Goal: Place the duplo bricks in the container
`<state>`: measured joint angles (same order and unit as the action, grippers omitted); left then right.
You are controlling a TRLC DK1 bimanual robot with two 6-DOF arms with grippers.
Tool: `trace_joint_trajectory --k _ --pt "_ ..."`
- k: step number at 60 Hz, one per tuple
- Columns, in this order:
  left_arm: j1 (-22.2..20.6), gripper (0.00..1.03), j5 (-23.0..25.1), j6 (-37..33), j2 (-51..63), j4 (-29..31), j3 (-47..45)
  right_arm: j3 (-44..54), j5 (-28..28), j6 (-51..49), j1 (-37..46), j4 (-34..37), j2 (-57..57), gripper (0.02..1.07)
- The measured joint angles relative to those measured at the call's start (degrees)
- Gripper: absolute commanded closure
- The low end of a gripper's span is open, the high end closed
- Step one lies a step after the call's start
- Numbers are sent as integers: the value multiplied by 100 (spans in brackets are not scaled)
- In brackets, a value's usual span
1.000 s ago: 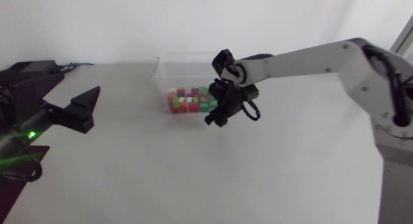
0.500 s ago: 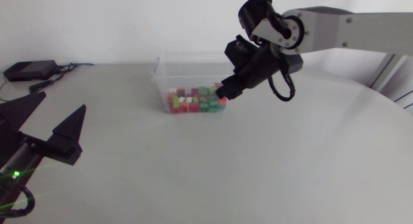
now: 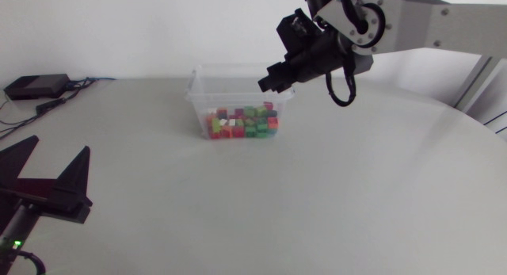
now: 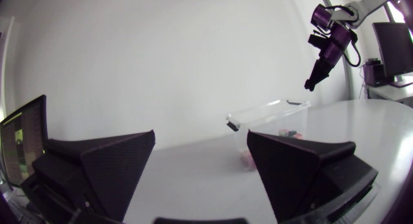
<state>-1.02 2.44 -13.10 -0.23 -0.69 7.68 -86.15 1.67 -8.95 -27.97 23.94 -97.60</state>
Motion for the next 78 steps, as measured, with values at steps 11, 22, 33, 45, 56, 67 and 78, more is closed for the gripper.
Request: trace_joint_trajectory --k 11,22,33,45,56,67,78 --pt "295 4 -232 374 0 -26 -72 -262 129 9 22 -555 -352 77" --pt "321 4 -516 822 0 -48 -221 -560 149 42 72 -1019 -951 77" --pt "321 4 -584 1040 0 -201 -352 -1003 149 44 138 -1364 -1534 77" --pt "321 4 -597 1078 -2 -328 -511 -1506 173 46 186 -1676 -1991 77" --pt "321 4 -597 1082 -2 -389 -518 -1762 302 50 188 -2059 -2256 77" --pt "321 4 -597 1121 -2 -389 -518 -1834 299 63 184 -2420 -2522 29" --pt "321 4 -597 1121 -2 -389 -520 -1718 254 15 177 -2837 -2597 6"
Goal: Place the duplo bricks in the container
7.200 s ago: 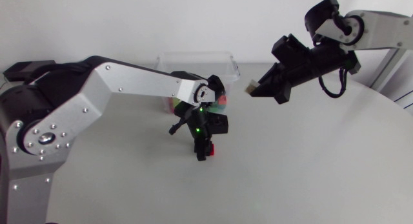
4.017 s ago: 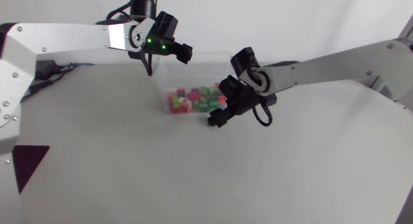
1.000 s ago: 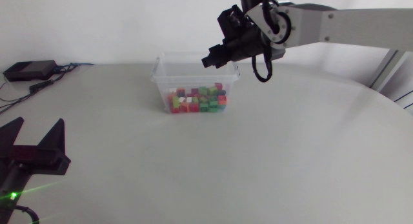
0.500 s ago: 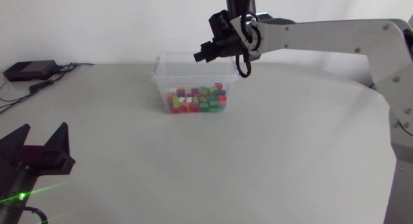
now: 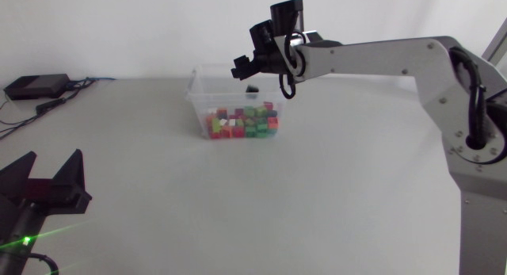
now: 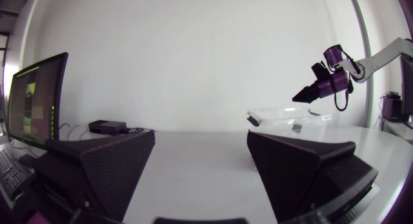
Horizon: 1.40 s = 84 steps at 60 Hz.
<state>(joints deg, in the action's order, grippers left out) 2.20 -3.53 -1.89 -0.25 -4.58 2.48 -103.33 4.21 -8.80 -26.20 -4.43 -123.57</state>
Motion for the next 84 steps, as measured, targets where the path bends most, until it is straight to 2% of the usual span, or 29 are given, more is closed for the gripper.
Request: trace_joint_trajectory --k 16,29,44,66,84 --pt "-2 4 0 0 0 15 -79 1204 -494 -20 214 -352 1513 6" --pt "-103 4 0 -2 0 68 -138 2015 -734 -144 1051 -483 3167 6" --pt "-234 4 0 -2 -4 175 -138 3473 -925 -192 1714 -627 4393 6" --pt "-258 4 -2 -2 -4 367 -138 5665 -1005 -457 2417 -1067 6334 6" --pt "-350 4 -2 -26 -4 435 -138 7038 -1001 -632 2806 -1231 7554 6"
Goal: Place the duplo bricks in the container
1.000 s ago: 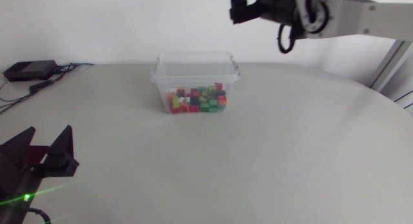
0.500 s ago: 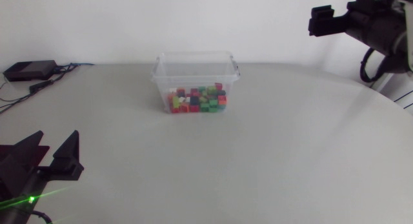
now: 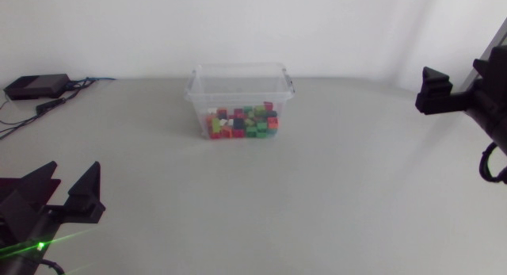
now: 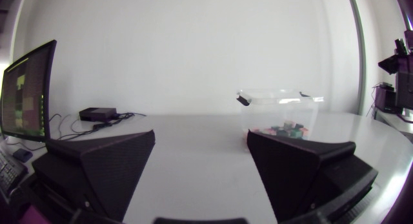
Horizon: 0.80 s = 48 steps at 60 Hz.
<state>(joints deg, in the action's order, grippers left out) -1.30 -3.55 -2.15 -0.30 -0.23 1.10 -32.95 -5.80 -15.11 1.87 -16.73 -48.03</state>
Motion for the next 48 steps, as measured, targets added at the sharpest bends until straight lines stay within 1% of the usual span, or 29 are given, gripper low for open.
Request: trace_joint_trajectory --k 9,25,35,48 --pt "98 4 2 -63 0 22 0 623 -2 -15 26 -22 546 6" --pt "131 4 2 -66 0 22 0 1322 -31 13 39 11 1255 6" --pt "275 4 2 -66 0 24 0 1718 -55 57 39 306 1797 6" --pt "280 4 24 -63 0 33 0 2037 4 315 7 584 2476 6"
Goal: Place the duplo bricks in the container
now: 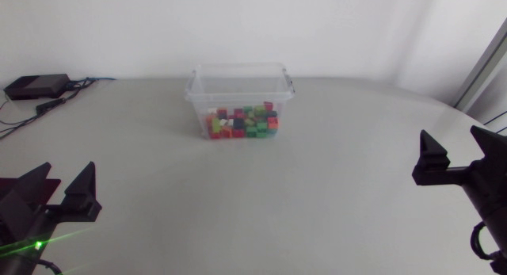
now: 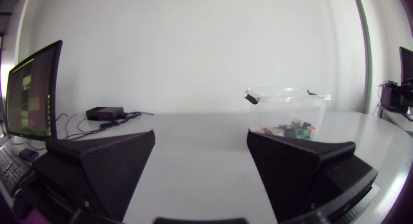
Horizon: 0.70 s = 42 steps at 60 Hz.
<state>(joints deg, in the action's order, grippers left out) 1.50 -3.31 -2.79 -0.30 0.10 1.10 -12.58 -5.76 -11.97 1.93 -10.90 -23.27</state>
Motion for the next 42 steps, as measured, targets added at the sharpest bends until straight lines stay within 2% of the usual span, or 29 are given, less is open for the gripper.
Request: trace_joint_trajectory --k 42 --pt "-98 4 284 136 7 4 0 1043 518 942 -127 973 2109 6"
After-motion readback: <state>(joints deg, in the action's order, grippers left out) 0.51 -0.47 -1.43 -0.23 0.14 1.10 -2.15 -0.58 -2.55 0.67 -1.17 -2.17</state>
